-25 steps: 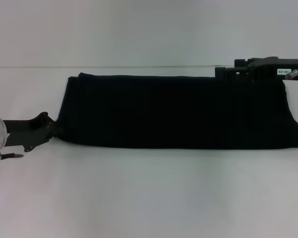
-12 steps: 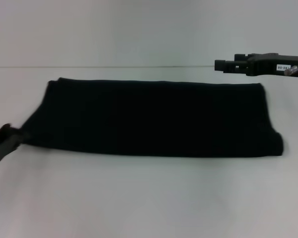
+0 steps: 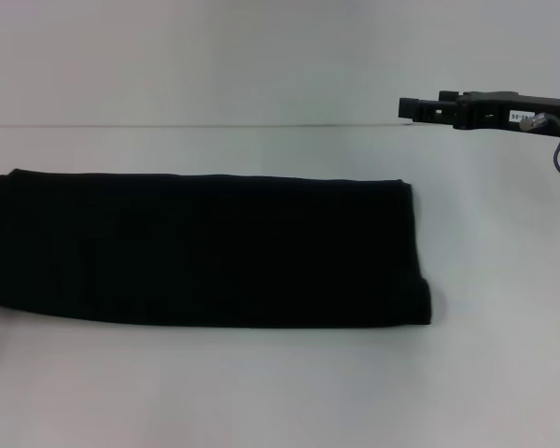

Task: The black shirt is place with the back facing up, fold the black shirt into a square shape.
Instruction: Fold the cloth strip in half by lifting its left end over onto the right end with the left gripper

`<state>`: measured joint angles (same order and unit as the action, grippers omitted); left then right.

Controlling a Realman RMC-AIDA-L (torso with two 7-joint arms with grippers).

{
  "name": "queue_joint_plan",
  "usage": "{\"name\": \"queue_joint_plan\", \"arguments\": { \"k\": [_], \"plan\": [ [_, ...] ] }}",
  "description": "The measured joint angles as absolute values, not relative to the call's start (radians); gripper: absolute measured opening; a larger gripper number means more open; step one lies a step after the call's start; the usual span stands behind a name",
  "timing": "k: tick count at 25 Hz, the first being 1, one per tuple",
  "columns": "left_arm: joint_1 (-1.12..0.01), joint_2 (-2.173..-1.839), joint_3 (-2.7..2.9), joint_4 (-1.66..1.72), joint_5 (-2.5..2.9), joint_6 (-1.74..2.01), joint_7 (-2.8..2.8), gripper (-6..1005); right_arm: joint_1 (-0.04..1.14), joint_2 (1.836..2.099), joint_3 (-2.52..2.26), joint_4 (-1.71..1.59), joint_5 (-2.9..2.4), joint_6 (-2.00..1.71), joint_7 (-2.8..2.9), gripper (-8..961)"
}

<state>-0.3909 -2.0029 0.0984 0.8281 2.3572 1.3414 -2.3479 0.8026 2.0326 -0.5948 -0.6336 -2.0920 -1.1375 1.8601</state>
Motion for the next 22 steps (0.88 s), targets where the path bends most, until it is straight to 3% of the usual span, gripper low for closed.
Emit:
{"name": "queue_joint_plan", "arguments": {
  "k": [7, 10, 18, 20, 22],
  "plan": [
    [-0.491, -1.975, 0.113, 0.866, 2.351, 1.512, -2.351, 21, 0.769, 2.025, -0.594, -0.635, -2.035, -1.136, 1.861, 900],
    [-0.593, -2.007, 0.169, 0.862, 2.307, 1.583, -2.346, 20, 0.713, 1.999, -0.594, -0.645, -1.978, -1.158, 1.861, 899],
    [-0.863, -2.163, 0.477, 0.695, 2.182, 1.446, -2.304, 21, 0.549, 1.919, -0.525, -0.719, -1.886, -1.270, 1.861, 899],
    [-0.884, -2.170, 0.512, 0.628, 2.146, 1.399, -2.276, 24, 0.527, 1.901, -0.507, -0.723, -1.886, -1.288, 1.858, 899],
    [-0.931, -2.171, 0.550, 0.342, 1.987, 1.247, -2.108, 27, 0.514, 1.887, -0.504, -0.723, -1.891, -1.293, 1.854, 899]
  ]
}}
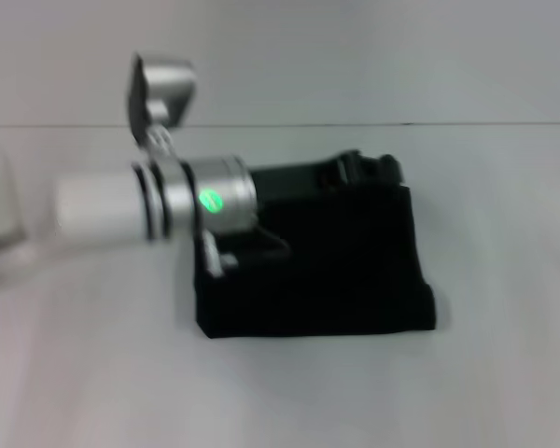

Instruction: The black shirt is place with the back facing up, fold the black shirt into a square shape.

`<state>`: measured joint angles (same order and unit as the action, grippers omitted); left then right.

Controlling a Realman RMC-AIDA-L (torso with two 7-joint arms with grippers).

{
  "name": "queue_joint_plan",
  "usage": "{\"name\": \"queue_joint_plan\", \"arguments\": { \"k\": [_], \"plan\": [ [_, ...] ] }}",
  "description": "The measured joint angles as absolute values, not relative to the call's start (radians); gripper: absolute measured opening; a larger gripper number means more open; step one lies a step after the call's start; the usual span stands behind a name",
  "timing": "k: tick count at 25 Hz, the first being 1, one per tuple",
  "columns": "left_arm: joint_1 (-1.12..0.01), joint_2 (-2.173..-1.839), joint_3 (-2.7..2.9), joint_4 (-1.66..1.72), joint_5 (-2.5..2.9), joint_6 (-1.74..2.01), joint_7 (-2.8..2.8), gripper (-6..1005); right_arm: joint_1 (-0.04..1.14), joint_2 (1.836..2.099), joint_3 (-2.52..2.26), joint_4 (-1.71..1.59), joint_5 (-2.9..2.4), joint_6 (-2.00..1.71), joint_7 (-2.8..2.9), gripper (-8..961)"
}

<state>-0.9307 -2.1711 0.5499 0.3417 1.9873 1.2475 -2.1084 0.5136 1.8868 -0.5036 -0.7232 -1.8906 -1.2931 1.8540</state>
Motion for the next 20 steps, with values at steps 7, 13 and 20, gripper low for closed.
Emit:
{"name": "queue_joint_plan", "arguments": {
  "k": [7, 13, 20],
  "plan": [
    [-0.924, -2.177, 0.435, -0.084, 1.763, 1.225, -1.551, 169, 0.521, 1.866, -0.515, -0.721, -1.930, -1.285, 1.854, 900],
    [-0.897, -2.176, 0.423, -0.125, 1.768, 1.412, -1.437, 322, 0.571, 1.868, -0.515, -0.715, -2.043, -1.284, 1.920, 900],
    [-0.743, -2.163, 0.393, 0.158, 1.767, 1.459, -1.559, 470, 0.622, 1.869, -0.531, -0.712, -2.147, -1.323, 2.048, 899]
  ]
}}
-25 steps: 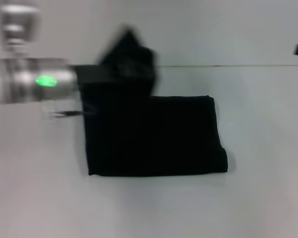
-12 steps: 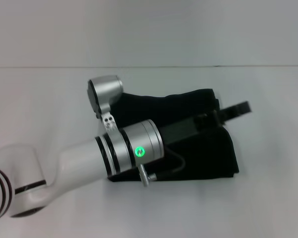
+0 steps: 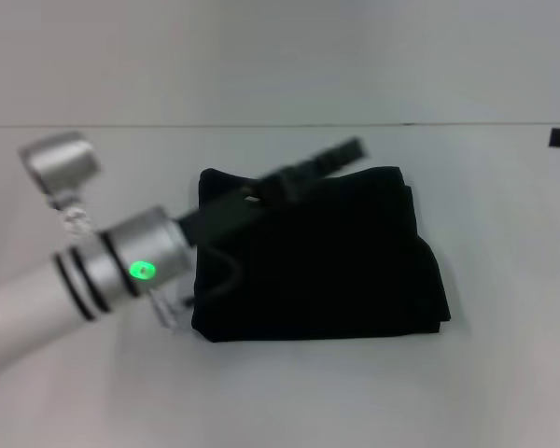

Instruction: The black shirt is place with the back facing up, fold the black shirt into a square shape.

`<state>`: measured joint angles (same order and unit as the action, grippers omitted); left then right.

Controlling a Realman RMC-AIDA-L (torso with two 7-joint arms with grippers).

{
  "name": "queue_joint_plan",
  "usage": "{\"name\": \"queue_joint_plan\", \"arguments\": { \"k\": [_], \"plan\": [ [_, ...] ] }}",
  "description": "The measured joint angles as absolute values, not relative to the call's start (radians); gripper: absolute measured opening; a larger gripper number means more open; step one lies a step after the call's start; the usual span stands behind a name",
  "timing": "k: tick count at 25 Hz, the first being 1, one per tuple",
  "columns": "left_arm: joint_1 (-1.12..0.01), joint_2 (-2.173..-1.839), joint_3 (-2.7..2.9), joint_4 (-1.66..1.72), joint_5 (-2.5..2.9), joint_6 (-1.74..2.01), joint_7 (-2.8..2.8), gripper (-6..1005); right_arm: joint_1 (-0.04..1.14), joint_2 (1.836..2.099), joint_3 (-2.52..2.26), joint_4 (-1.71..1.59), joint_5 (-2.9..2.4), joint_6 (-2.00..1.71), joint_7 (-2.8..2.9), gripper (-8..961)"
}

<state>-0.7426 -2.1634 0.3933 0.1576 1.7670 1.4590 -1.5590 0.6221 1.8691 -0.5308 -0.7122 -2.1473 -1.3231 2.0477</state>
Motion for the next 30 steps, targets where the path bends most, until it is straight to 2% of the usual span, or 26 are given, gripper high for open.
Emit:
{"name": "queue_joint_plan", "arguments": {
  "k": [2, 5, 8, 13, 17, 30],
  "plan": [
    [-0.712, -2.153, 0.397, 0.237, 1.772, 1.462, -1.586, 557, 0.627, 1.873, -0.533, -0.711, -2.150, -1.350, 2.047, 899],
    [-0.683, -2.116, 0.403, 0.340, 1.776, 1.471, -1.613, 687, 0.628, 1.887, -0.524, -0.710, -2.113, -1.392, 2.014, 899],
    [-0.677, -2.073, 0.418, 0.420, 1.808, 1.479, -1.617, 908, 0.622, 1.908, -0.521, -0.710, -2.058, -1.429, 1.962, 900],
    [-0.692, -2.042, 0.425, 0.539, 1.877, 1.537, -1.611, 951, 0.624, 1.949, -0.520, -0.712, -2.027, -1.451, 1.864, 899],
    [-0.706, -2.036, 0.480, 0.633, 1.898, 1.546, -1.575, 951, 0.649, 1.973, -0.539, -0.720, -2.019, -1.454, 1.798, 899],
    [-0.760, -2.035, 0.662, 0.757, 2.095, 1.501, -1.582, 952, 0.783, 1.985, -0.777, -0.801, -2.232, -1.352, 1.895, 899]
  ]
}}
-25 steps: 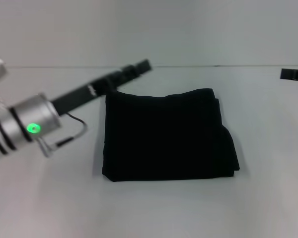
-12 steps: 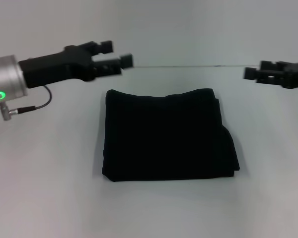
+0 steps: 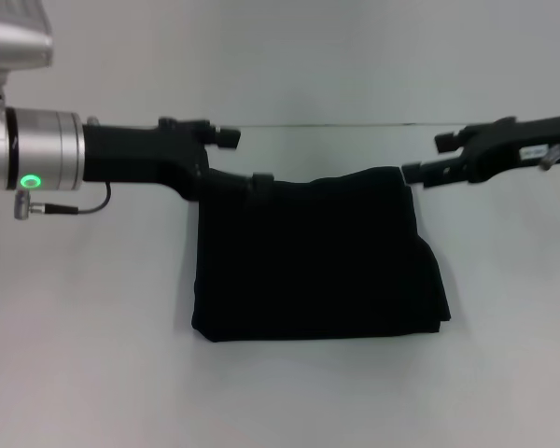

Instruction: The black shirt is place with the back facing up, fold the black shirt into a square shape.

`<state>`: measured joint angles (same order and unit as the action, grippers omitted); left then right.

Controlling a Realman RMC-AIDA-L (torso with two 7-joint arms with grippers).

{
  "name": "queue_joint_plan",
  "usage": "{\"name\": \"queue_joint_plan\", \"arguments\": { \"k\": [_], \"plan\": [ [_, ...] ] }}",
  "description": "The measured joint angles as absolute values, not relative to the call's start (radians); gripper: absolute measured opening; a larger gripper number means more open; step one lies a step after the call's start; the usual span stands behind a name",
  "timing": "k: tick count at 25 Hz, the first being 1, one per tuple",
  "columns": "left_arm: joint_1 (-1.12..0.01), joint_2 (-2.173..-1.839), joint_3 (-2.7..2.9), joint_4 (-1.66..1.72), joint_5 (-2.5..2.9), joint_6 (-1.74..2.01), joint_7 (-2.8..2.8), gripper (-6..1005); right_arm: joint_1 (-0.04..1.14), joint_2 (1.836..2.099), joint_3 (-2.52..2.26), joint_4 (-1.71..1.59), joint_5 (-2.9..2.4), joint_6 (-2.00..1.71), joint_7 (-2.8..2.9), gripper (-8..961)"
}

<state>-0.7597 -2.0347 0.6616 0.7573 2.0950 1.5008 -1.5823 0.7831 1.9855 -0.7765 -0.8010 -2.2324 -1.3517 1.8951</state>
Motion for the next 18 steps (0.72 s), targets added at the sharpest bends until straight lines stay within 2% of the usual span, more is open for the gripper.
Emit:
{"name": "queue_joint_plan", "arguments": {
  "k": [7, 18],
  "plan": [
    [-0.760, -2.042, 0.681, 0.758, 2.170, 1.477, -1.648, 951, 0.822, 2.022, -0.843, -0.794, -2.341, -1.266, 1.943, 899],
    [-0.758, -2.045, 0.699, 0.749, 2.194, 1.443, -1.658, 951, 0.824, 2.026, -0.835, -0.796, -2.339, -1.268, 1.949, 900]
  ]
}}
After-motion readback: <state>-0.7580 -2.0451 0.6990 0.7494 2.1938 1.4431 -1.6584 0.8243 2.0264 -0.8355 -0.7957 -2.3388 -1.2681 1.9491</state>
